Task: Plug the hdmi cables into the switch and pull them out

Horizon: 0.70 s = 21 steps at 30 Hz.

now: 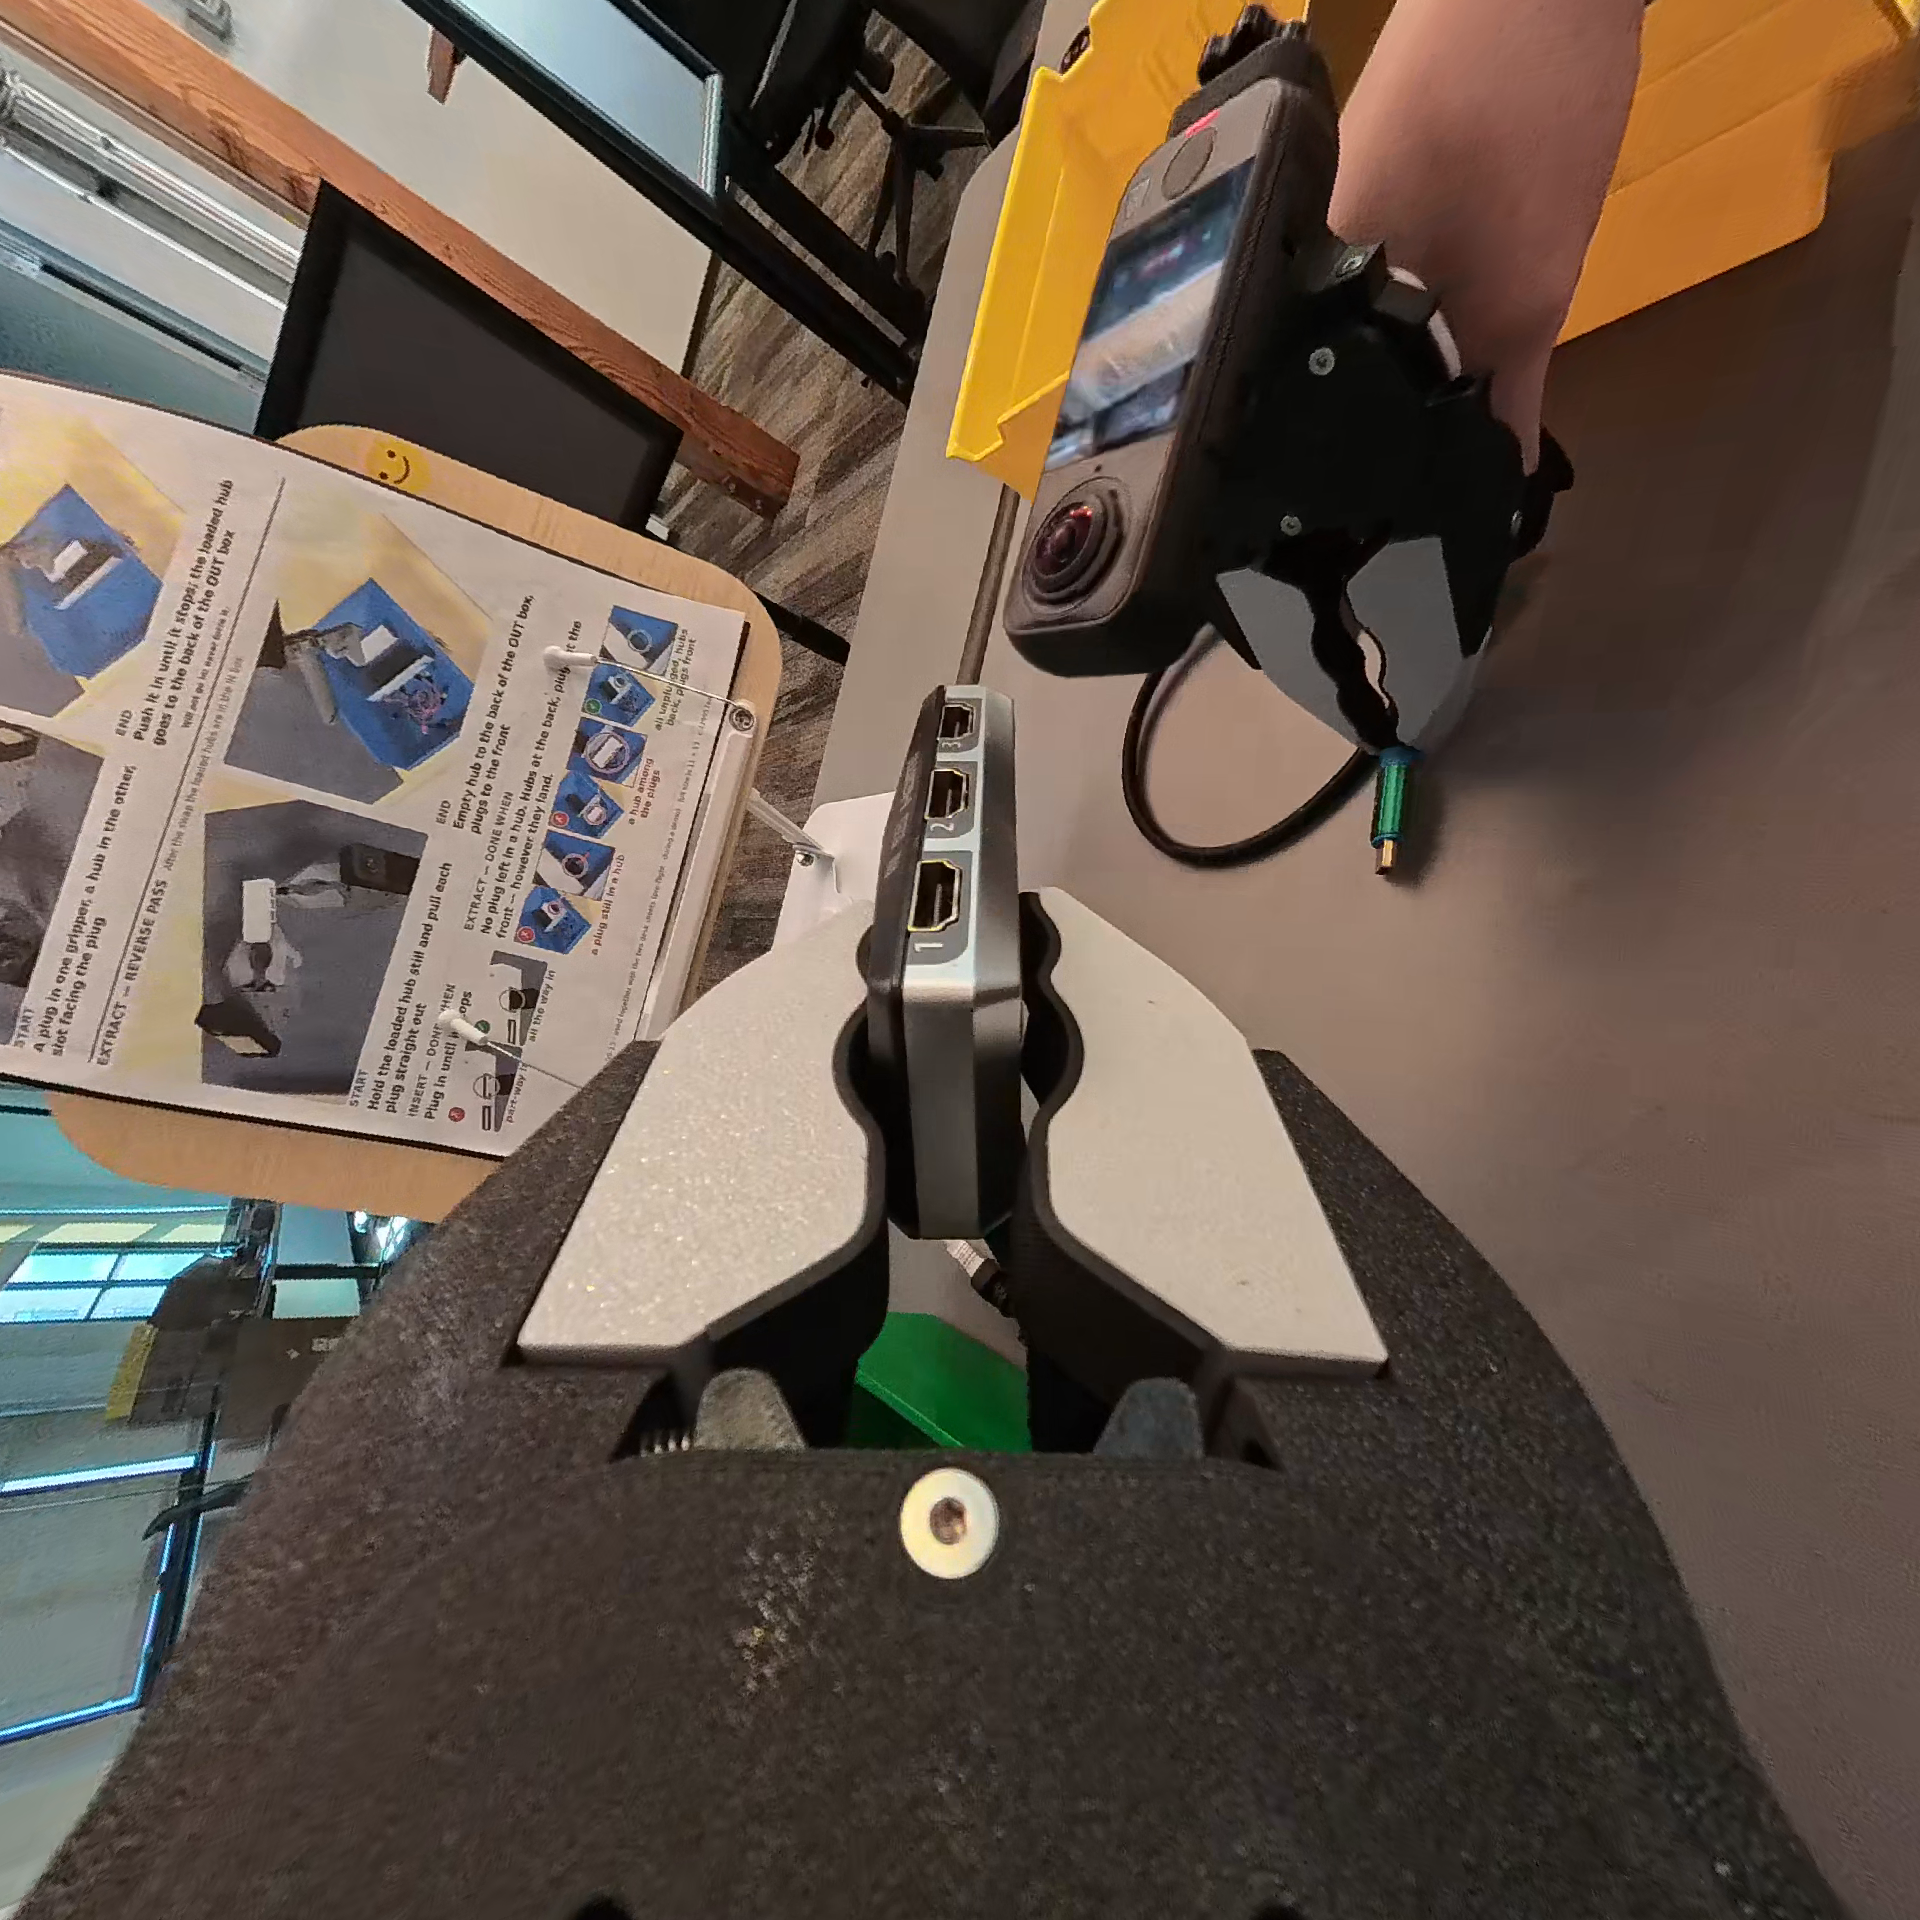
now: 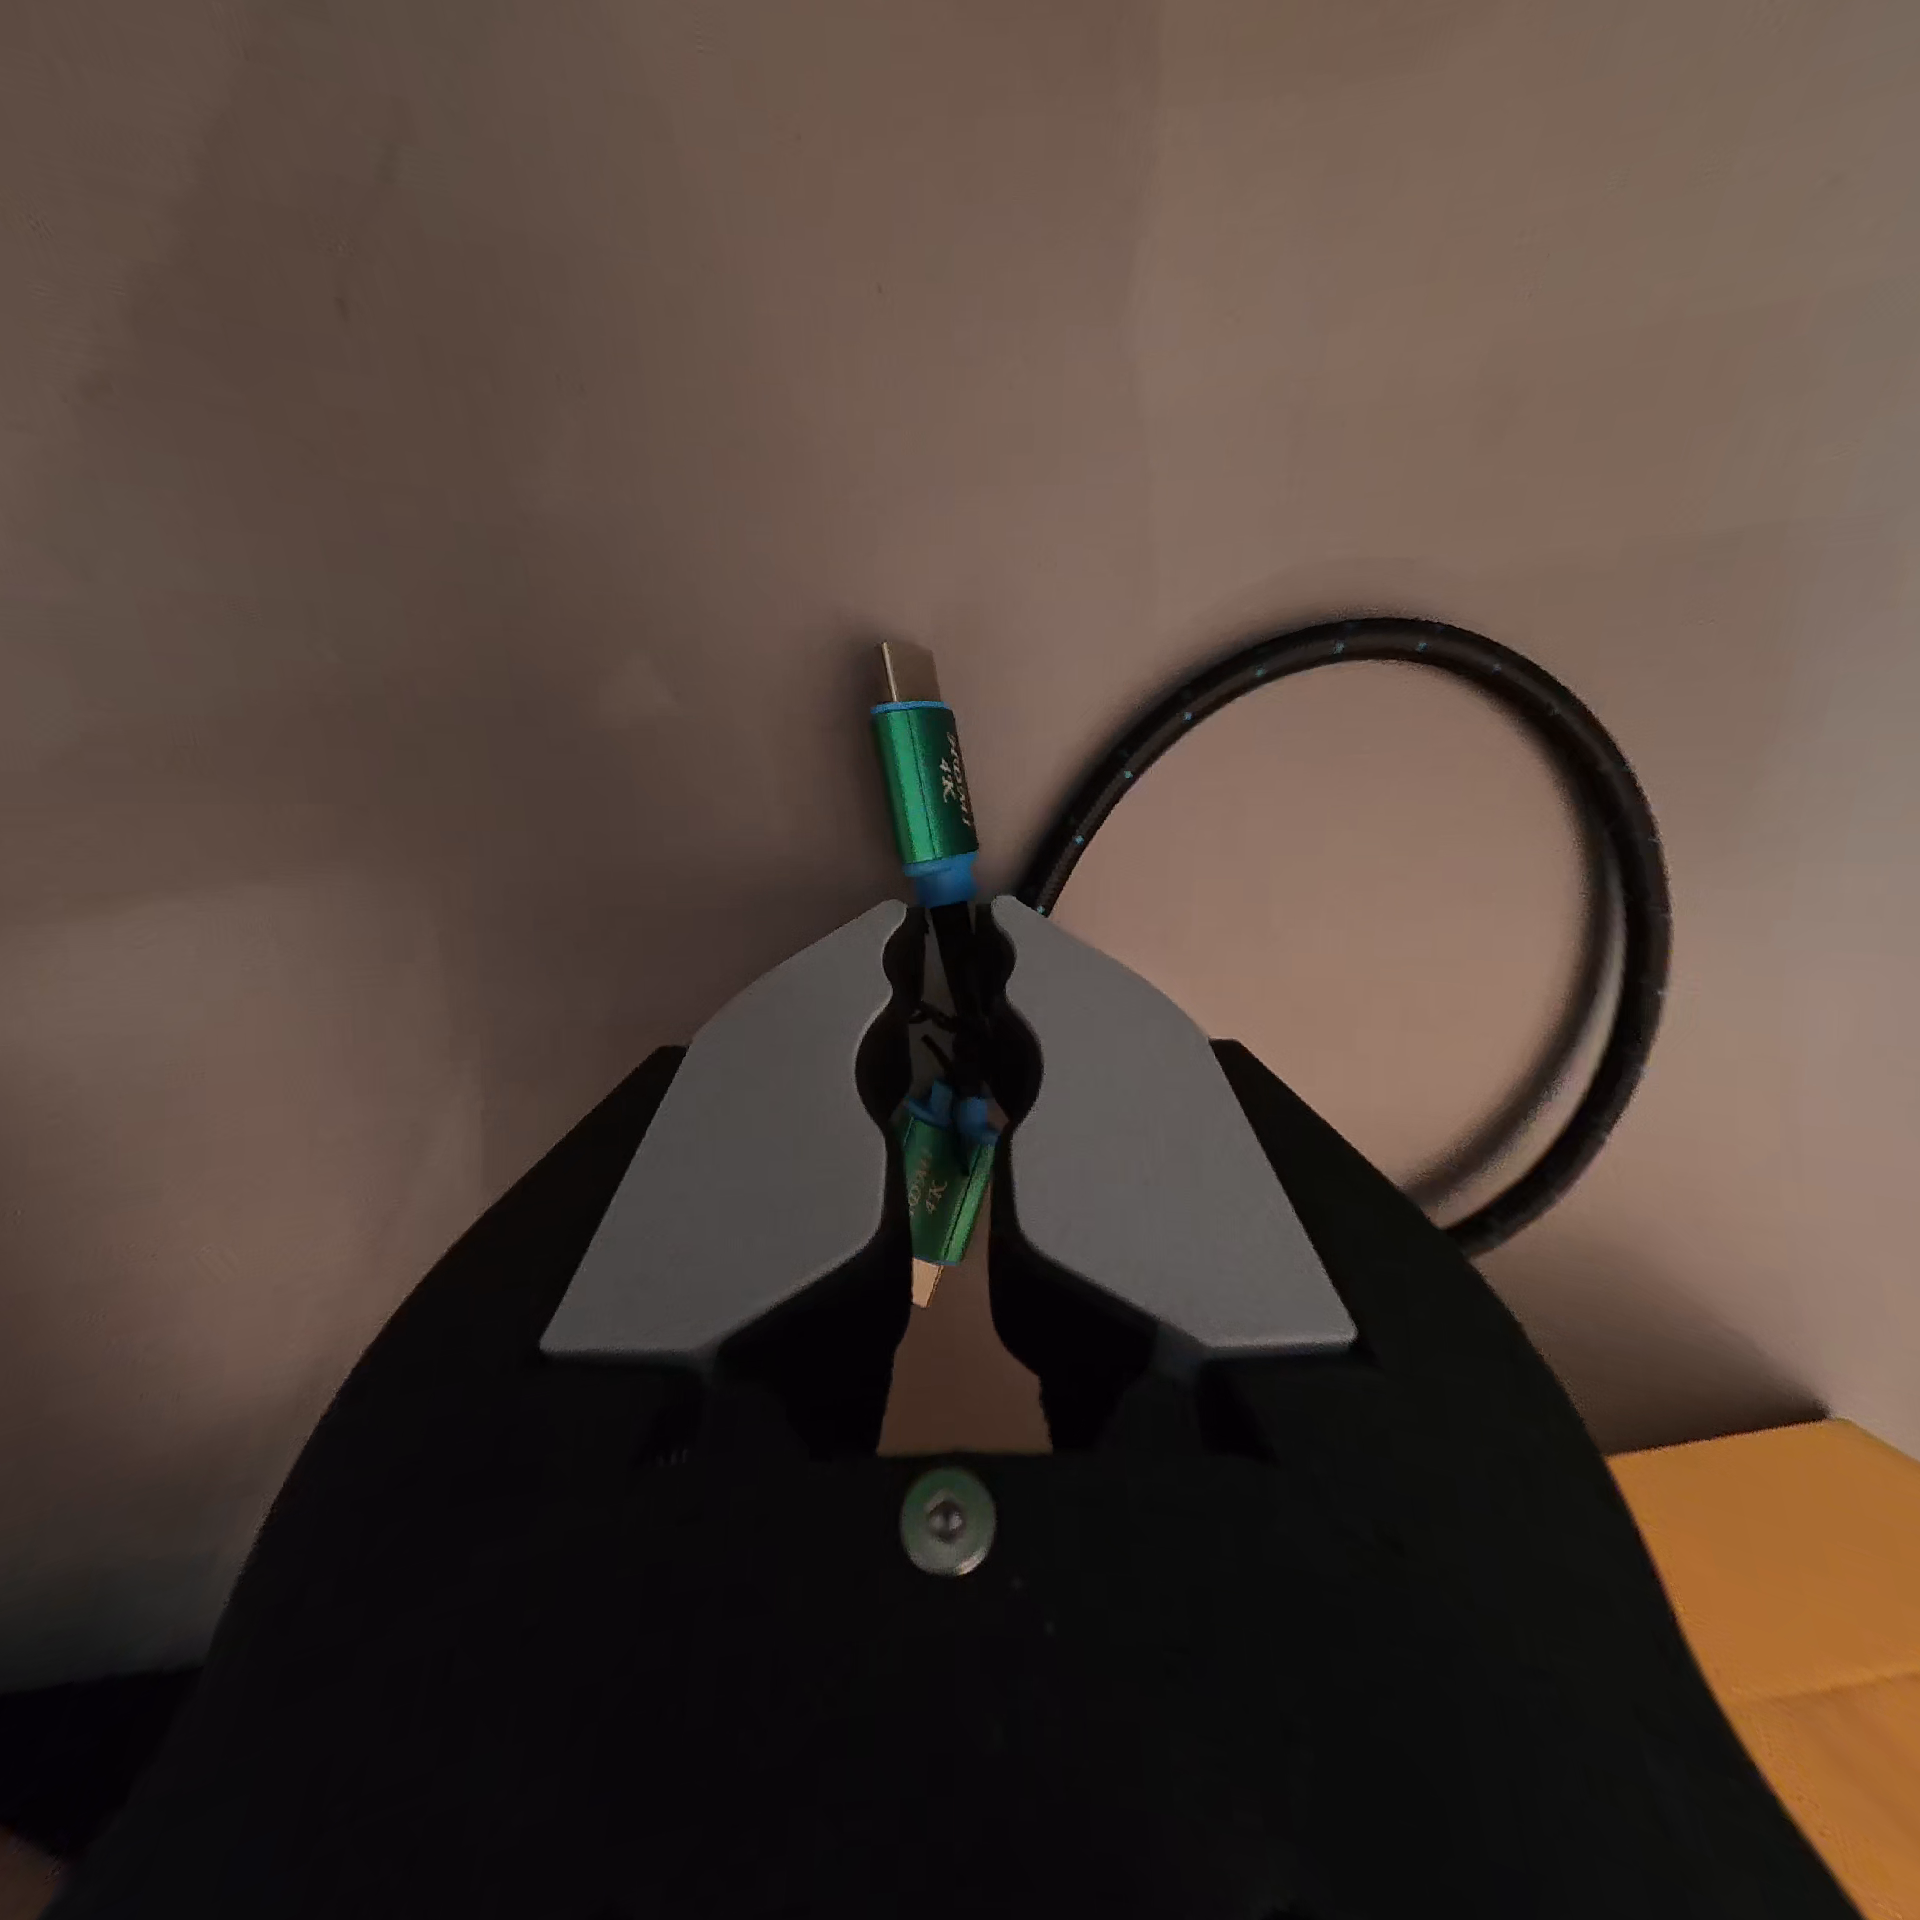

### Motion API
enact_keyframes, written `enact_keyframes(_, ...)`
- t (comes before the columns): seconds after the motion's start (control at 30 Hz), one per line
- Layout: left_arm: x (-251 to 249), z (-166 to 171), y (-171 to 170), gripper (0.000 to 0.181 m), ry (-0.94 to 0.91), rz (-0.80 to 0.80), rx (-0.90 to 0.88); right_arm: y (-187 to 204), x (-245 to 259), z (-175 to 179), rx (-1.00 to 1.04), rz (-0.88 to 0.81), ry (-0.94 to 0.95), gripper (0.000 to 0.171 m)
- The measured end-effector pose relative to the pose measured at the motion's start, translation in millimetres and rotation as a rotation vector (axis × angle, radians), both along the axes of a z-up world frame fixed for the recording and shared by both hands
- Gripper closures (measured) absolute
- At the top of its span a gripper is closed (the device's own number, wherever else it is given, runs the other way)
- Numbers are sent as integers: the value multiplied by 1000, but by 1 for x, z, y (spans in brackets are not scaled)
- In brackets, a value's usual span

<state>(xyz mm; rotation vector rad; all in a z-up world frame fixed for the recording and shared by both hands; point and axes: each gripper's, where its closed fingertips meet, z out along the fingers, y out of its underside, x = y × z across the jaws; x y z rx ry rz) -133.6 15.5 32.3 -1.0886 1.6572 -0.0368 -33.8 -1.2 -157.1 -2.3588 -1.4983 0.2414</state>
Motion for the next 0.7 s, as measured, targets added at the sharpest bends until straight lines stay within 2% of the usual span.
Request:
enact_keyframes(0.13,1,-2,1,159,6,4,2,-11,-3,0,-136,-19,15,164)
enact_keyframes(0.27,0,-4,4,158,8,15,4,-11,-6,11,-66,43,32,164)
enact_keyframes(0.53,9,-16,8,159,57,49,72,-16,13,99,207,-19,14,164)
enact_keyframes(0.7,26,-35,15,159,147,105,290,-33,20,148,400,-62,-82,164)
